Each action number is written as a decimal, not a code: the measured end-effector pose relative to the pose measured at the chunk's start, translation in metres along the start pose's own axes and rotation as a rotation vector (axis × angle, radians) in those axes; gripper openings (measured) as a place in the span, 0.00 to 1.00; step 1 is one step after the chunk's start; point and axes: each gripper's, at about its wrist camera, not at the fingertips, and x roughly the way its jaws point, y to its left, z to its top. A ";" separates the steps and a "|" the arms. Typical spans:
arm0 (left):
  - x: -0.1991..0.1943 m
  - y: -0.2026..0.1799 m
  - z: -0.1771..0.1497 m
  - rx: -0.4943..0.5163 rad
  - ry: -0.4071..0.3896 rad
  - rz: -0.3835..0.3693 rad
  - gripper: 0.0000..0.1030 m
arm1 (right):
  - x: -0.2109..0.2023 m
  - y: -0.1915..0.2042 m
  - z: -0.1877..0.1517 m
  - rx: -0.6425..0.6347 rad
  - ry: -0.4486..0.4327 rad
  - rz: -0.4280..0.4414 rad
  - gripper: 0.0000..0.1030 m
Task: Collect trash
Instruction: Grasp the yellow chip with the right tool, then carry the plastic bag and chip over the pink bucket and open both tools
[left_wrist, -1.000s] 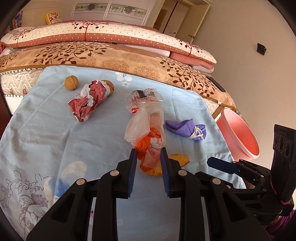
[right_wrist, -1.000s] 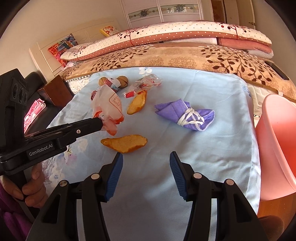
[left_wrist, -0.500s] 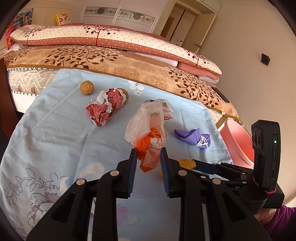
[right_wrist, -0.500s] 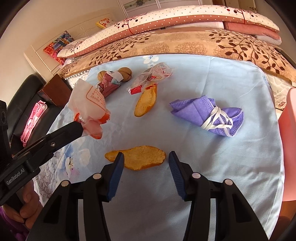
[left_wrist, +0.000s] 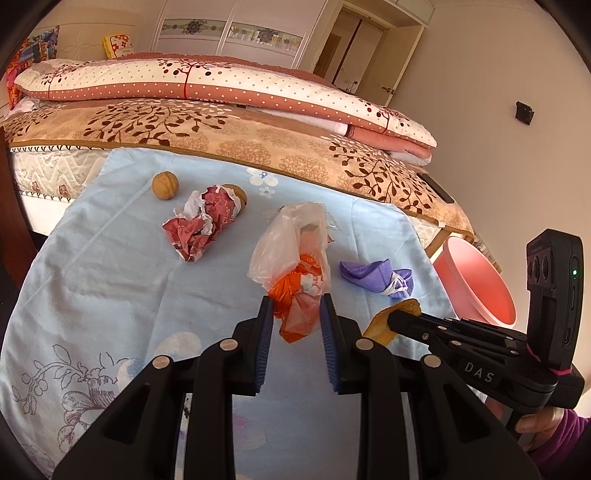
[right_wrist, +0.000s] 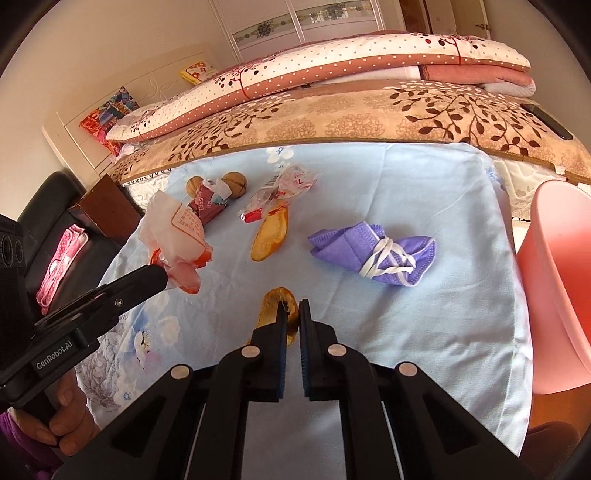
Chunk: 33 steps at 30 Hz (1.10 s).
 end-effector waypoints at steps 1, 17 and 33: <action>0.001 -0.002 0.001 0.004 0.000 -0.003 0.25 | -0.004 -0.004 0.001 0.012 -0.014 -0.008 0.06; 0.014 -0.055 0.022 0.108 -0.013 -0.082 0.25 | -0.063 -0.057 0.009 0.111 -0.202 -0.164 0.06; 0.044 -0.134 0.036 0.226 -0.019 -0.179 0.25 | -0.113 -0.120 0.008 0.223 -0.329 -0.332 0.06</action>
